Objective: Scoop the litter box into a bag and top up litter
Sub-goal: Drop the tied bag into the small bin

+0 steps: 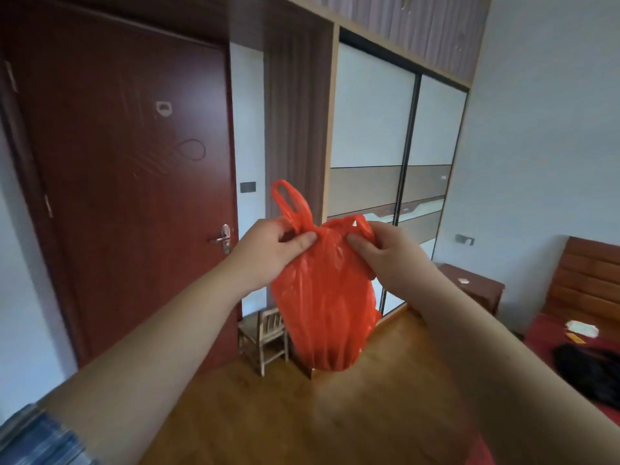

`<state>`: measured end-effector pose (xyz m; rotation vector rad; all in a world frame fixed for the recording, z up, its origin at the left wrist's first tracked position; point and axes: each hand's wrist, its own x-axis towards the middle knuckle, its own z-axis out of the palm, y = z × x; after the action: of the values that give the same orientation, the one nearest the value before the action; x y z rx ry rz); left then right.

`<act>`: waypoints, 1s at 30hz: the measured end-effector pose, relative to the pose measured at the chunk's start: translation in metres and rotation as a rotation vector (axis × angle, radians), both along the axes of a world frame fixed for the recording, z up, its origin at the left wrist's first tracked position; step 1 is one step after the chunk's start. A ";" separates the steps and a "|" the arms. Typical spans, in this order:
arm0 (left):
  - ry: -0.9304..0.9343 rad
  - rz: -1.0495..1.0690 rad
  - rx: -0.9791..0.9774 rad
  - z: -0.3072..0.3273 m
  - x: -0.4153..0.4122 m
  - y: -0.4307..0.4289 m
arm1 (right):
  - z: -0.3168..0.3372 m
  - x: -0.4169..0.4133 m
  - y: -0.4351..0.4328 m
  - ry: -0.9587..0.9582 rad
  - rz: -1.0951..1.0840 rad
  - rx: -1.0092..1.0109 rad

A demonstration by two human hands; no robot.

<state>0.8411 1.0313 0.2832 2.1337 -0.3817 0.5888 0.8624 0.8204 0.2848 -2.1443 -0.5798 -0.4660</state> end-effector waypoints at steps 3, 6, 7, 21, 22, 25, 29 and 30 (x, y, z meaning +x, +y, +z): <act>-0.002 0.054 -0.054 -0.007 0.027 0.067 | -0.004 0.032 0.065 0.007 0.045 0.000; 0.008 0.085 -0.061 -0.008 0.053 0.118 | -0.006 0.062 0.117 0.014 0.081 0.041; 0.004 0.090 -0.060 -0.006 0.062 0.133 | -0.007 0.071 0.132 0.017 0.090 0.052; -0.040 0.174 -0.041 -0.003 0.237 0.231 | -0.016 0.257 0.243 0.019 0.151 0.125; -0.043 0.175 -0.028 -0.001 0.256 0.233 | -0.017 0.277 0.246 0.017 0.160 0.140; -0.060 0.169 0.022 0.007 0.315 0.236 | -0.017 0.341 0.248 -0.005 0.192 0.194; -0.061 0.158 0.046 0.019 0.400 0.234 | -0.010 0.429 0.245 -0.022 0.180 0.214; -0.058 0.151 0.053 0.022 0.422 0.232 | -0.009 0.449 0.243 -0.024 0.168 0.220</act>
<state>1.2633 1.2628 0.3048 2.2130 -0.2718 0.7362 1.3111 1.0631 0.2759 -1.8665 -0.6840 -0.4415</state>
